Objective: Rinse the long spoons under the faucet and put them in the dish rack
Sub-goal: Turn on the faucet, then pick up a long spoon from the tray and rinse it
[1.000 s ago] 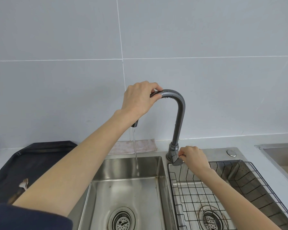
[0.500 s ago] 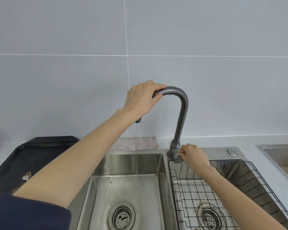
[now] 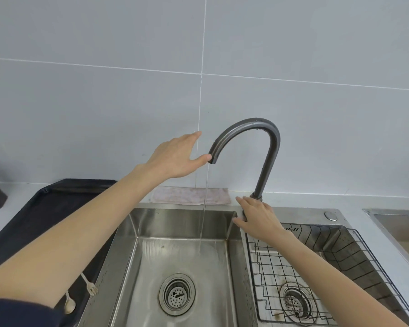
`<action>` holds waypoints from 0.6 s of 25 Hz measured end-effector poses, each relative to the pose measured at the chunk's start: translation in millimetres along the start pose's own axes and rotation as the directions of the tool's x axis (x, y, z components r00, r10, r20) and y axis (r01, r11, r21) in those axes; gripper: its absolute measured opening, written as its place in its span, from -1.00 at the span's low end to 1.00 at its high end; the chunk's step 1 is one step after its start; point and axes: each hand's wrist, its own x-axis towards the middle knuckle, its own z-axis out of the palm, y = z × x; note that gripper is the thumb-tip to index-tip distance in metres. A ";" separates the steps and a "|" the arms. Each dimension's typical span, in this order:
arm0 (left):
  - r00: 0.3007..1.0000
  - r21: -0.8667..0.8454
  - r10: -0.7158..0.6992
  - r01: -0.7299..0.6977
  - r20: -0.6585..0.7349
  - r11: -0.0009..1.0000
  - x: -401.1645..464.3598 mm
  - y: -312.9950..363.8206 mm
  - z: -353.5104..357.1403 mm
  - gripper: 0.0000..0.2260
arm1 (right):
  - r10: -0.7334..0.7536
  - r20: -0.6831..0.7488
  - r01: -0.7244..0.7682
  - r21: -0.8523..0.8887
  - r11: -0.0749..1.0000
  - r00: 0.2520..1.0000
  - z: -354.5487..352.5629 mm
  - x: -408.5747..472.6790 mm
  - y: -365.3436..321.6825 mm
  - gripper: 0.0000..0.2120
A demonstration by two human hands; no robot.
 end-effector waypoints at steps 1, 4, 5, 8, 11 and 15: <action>1.000 0.010 -0.003 0.003 0.011 1.000 -8.3 -7.3 0.8 -0.41 | -0.013 0.012 0.013 -0.006 1.000 1.000 0.4 -1.6 -8.2 -0.45; 0.998 0.023 -0.030 0.029 0.056 0.999 -33.4 -30.2 6.1 -0.41 | -0.050 0.045 0.051 -0.025 0.998 0.998 2.2 -6.2 -31.7 -0.48; 0.997 0.027 -0.044 0.042 0.071 0.999 -41.5 -37.6 8.3 -0.41 | -0.061 0.050 0.062 -0.027 0.998 0.997 3.3 -7.8 -39.0 -0.49; 0.991 0.031 -0.079 0.076 0.107 0.997 -66.7 -60.2 14.4 -0.41 | -0.092 0.061 0.093 -0.013 0.996 0.994 7.5 -13.9 -63.8 -0.49; 0.984 0.023 -0.112 0.110 0.136 0.994 -88.2 -80.6 18.5 -0.41 | -0.124 0.059 0.123 0.017 0.992 0.991 14.4 -16.5 -89.2 -0.50; 0.974 -0.008 -0.167 0.170 0.156 0.985 -111.6 -110.2 22.7 -0.43 | -0.180 0.071 0.176 0.064 0.982 0.981 28.1 -16.6 -128.1 -0.44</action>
